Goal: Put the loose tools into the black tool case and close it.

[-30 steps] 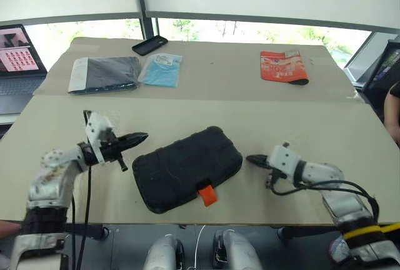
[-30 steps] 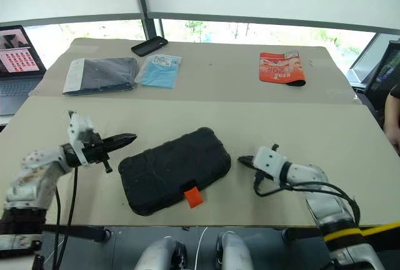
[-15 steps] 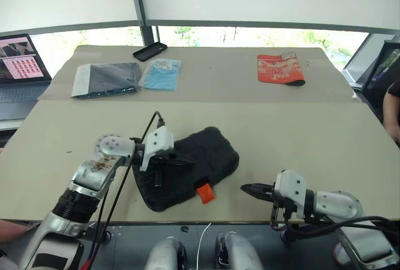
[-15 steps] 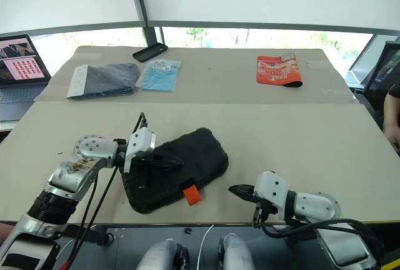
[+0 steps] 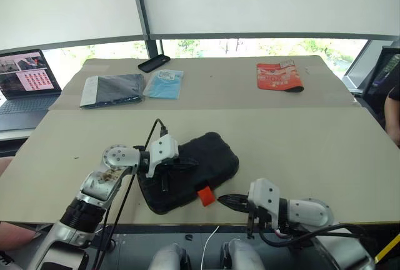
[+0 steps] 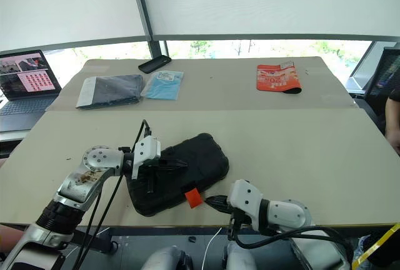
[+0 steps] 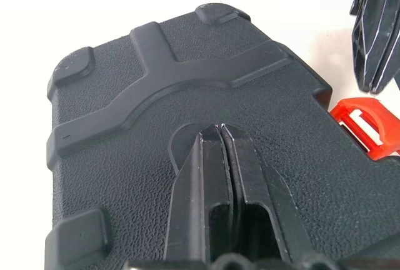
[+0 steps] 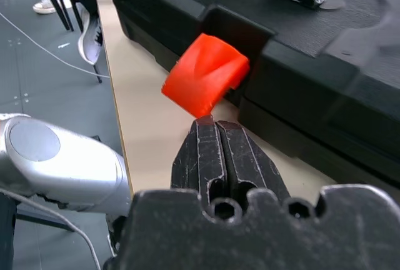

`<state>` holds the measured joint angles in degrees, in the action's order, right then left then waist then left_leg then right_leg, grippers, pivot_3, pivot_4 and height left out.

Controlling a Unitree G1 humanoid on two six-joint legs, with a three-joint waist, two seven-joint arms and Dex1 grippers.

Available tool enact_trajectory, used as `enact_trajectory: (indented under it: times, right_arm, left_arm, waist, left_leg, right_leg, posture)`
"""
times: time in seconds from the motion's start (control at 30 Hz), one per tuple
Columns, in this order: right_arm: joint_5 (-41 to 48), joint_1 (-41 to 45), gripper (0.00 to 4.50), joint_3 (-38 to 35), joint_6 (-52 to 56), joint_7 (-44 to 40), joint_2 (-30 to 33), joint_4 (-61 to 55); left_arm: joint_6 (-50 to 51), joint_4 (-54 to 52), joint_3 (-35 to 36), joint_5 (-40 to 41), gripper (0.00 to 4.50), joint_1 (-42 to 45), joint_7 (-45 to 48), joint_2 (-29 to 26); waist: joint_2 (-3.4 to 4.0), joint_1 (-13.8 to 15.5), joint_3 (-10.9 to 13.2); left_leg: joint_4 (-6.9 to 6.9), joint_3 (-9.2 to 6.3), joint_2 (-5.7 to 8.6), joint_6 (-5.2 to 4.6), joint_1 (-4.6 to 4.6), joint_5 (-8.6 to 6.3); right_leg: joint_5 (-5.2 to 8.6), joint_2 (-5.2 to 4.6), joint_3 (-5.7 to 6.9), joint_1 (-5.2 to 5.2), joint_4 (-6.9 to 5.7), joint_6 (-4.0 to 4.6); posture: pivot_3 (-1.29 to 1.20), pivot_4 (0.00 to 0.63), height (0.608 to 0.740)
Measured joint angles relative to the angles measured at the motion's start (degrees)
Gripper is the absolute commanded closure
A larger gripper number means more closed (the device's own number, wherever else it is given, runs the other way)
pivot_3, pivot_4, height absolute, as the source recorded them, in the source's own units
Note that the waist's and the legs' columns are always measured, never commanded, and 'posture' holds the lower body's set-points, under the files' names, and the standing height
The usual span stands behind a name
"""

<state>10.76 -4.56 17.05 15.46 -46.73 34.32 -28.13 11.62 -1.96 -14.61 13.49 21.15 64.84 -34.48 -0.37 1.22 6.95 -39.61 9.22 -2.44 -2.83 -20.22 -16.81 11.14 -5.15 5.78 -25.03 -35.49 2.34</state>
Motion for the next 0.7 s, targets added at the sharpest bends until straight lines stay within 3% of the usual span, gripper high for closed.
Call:
enact_trajectory:
  times: [0.7]
  right_arm:
    - [-4.45, 3.67, 4.50, 4.57, -3.84, 1.10, -8.40, 10.38]
  left_arm:
    - [-0.11, -0.62, 1.34, 0.10, 4.40, -1.13, -0.73, 0.01]
  waist:
    - [0.04, -0.42, -0.01]
  left_leg:
    - [0.64, -0.01, 0.00, 0.06, 0.01, 0.03]
  right_leg:
    - [-0.01, 0.00, 0.07, -0.08, 0.42, -0.01]
  posture:
    - [0.00, 0.150, 0.740]
